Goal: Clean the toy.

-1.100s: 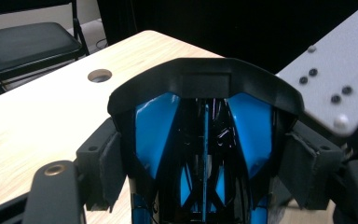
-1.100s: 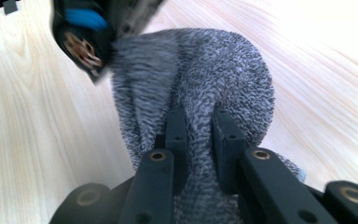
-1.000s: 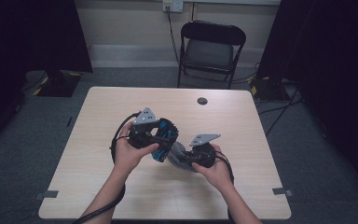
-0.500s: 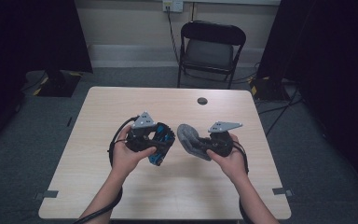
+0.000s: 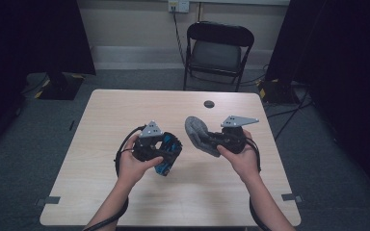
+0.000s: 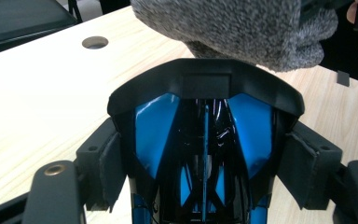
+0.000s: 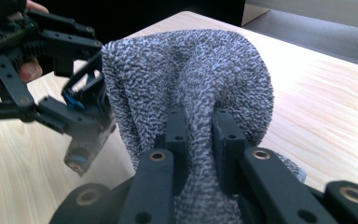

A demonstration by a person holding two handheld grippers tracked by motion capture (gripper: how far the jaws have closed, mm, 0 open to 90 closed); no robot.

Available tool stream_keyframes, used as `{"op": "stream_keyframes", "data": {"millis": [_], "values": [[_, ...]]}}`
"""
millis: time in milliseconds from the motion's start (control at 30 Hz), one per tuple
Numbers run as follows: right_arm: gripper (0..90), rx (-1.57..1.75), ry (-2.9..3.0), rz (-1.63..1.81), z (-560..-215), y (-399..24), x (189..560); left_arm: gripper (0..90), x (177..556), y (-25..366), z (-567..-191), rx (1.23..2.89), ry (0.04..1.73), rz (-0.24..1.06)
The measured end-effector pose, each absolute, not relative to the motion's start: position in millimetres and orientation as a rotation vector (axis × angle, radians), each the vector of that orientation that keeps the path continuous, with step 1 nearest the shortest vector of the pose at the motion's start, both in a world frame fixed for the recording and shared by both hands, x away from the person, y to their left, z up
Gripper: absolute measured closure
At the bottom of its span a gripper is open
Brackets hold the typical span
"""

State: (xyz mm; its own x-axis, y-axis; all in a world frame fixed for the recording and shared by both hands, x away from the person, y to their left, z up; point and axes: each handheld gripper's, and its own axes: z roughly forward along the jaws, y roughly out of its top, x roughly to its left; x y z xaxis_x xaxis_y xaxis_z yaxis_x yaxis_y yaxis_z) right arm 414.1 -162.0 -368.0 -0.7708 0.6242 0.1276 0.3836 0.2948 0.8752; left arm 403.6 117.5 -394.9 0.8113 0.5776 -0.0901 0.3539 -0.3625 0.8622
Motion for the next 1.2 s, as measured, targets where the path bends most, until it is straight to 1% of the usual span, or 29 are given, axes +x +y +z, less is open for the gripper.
{"op": "stream_keyframes", "data": {"millis": [167, 367, 1200], "values": [[79.2, 0.915, 2.332, 1.501, -368, -154, 413, 25.4, 403, 112, -397, 1.988, 0.685, 0.27], [79.1, 0.883, 2.382, 1.483, -379, -139, 410, 25.4, 403, 108, -395, 1.987, 0.679, 0.263], [79.0, 0.922, 2.396, 1.482, -399, -133, 407, 25.3, 402, 107, -390, 1.99, 0.667, 0.273]]}}
